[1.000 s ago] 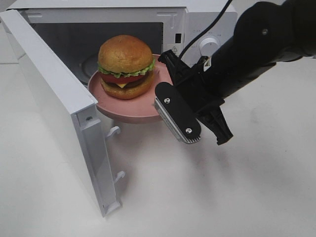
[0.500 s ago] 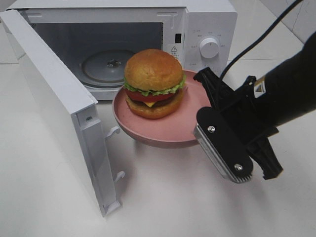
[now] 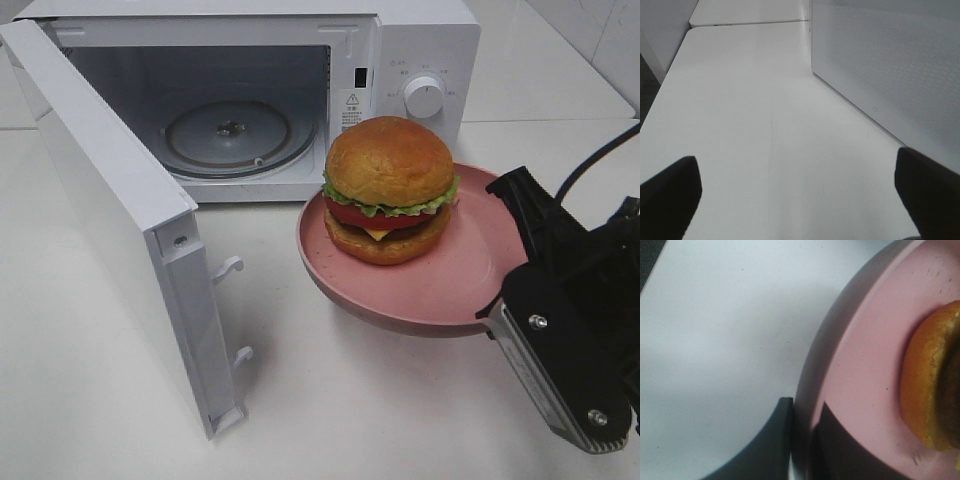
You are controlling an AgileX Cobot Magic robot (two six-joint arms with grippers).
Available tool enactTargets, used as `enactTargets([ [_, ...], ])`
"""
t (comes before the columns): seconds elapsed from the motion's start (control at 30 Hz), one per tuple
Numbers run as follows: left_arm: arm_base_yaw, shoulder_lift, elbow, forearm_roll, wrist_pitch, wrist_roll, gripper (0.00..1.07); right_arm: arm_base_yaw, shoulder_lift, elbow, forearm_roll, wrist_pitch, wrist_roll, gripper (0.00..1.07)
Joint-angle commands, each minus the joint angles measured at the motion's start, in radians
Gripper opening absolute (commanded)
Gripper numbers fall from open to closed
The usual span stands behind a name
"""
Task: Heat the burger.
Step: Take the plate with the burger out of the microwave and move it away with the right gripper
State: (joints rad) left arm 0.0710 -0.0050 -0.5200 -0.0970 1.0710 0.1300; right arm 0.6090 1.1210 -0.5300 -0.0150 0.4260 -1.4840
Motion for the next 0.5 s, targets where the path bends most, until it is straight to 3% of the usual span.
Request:
enactTargets([
  [0.03, 0.002, -0.019, 0.002, -0.002, 0.0, -0.004, 0.98, -0.001, -0.054, 0.013, -0.008, -0.039, 0.012, 0.0],
  [0.5, 0.002, -0.019, 0.002, -0.002, 0.0, -0.004, 0.98, -0.001, -0.299, 0.117, -0.033, 0.082, 0.088, 0.0],
])
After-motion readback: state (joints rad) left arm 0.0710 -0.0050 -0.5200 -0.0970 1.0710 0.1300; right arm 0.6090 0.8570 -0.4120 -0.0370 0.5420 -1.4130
